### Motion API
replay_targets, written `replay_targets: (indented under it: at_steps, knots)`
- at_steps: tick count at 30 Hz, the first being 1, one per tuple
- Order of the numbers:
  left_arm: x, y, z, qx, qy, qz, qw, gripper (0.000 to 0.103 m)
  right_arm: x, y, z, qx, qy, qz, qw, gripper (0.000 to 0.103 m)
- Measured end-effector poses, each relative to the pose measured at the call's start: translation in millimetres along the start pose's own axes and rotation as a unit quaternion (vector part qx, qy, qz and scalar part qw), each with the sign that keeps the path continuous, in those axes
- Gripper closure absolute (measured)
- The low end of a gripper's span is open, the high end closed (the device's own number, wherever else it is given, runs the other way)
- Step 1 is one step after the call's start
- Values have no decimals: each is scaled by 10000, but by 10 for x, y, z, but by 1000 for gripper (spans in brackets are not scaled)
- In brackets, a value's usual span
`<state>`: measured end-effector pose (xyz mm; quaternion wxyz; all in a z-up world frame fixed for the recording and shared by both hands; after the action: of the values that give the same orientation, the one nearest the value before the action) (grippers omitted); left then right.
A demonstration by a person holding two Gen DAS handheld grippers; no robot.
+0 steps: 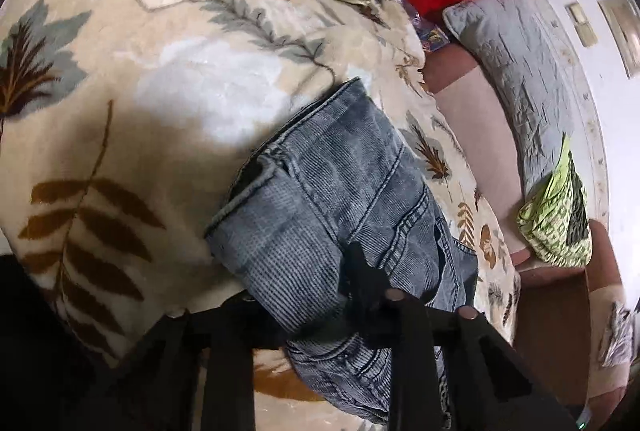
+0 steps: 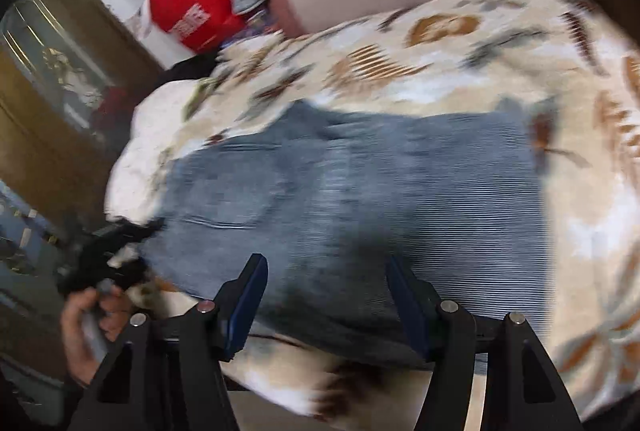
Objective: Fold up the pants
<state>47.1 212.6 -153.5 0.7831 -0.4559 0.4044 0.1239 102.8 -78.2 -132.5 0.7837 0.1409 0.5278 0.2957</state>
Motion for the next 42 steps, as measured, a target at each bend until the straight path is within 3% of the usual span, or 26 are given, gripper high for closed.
replay_targets:
  at_steps: [4,5,7,9,13,16,19,21,27,32,35,38,42]
  knots:
    - [-91,-30,-7,241,-116,65,9996,81,415,509,75,155,600,843,9945,36]
    - [-95,-34,-11,262,-119,88,9995,81,577,577,44,222,860,879,9922,31]
    - [-102,-33,-26,307,-108,133,9994,81,1057,498,-140,419,1673,507,9837,29]
    - [-122,-41,-22,403,-144,188,9989,81,1053,558,-125,356,1587,351,9861,28]
    - [-135,-59,-24,452,-199,227,9985,81,842,665,-38,418,1293,687,9883,28]
    - [-140,-118,-26,527,-255,312,9978,81,1075,537,-233,590,1839,786,9780,26]
    - [-207,-235,-14,762,-399,445,9953,81,921,567,-162,746,1572,1099,9786,27]
    - [-264,-355,-2,927,-493,485,9933,81,632,545,-43,768,1084,1327,9822,27]
    - [-402,-827,-36,1563,-857,550,9825,81,-171,-221,-49,1001,-4,879,9911,27]
    - [-459,-1217,-174,2097,-1028,551,9708,81,-711,-931,-74,1691,-801,605,9805,27]
    - [-459,-1409,-264,2377,-1099,606,9632,81,-831,-1181,-64,2024,-928,639,9728,27]
    - [-467,-1461,-304,2527,-1183,768,9572,81,-840,-1151,-54,1772,-851,527,9791,27]
    - [-467,-1361,-282,2488,-1178,898,9572,81,-733,-895,-46,1291,-667,345,9888,27]
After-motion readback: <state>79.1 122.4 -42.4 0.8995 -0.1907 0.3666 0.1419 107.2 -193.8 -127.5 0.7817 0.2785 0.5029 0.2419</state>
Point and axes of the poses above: each gripper's, at about its wrist camera, not at the fingertips, and x roughly the way its jaws point, y to its left, z to its top, the point moved 10 cm from there along x, roughly the way its jaws point, and after that the axes turned 6 degrees about y, right-handed, at the moved point
